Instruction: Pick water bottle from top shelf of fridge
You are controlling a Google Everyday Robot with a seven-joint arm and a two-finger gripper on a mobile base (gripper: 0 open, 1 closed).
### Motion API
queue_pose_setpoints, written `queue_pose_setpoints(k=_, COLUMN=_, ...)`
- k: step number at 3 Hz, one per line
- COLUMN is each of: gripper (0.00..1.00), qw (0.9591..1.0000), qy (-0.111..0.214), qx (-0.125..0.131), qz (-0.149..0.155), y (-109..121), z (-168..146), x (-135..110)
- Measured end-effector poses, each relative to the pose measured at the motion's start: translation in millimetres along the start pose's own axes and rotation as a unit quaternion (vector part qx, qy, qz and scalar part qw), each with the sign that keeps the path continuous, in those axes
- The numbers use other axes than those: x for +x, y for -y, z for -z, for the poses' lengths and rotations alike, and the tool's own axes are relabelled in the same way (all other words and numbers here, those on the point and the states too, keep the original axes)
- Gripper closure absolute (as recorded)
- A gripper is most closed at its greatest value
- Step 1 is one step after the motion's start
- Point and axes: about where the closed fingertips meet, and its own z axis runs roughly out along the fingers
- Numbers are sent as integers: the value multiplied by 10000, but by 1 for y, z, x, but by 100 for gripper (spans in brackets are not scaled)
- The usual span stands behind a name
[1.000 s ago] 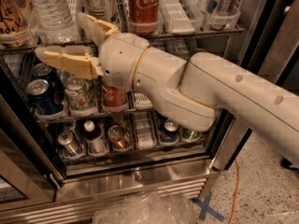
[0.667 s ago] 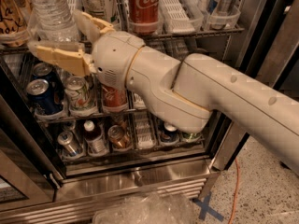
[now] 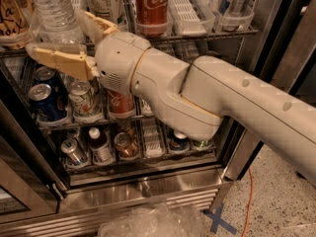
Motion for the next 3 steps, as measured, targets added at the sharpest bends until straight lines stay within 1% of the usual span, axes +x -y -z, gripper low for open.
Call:
queue_pose_setpoints(k=1, gripper=25, qw=9995, qy=-183, qx=236, qz=75, y=14, z=-11, x=3)
queue_pose_setpoints(k=2, gripper=16, qw=9977, qy=-489, qx=442, qz=160, y=15, z=-21, x=0)
queue_pose_setpoints(k=3, gripper=25, qw=9975, qy=-512, qx=453, qz=180, y=13, z=-23, x=-1)
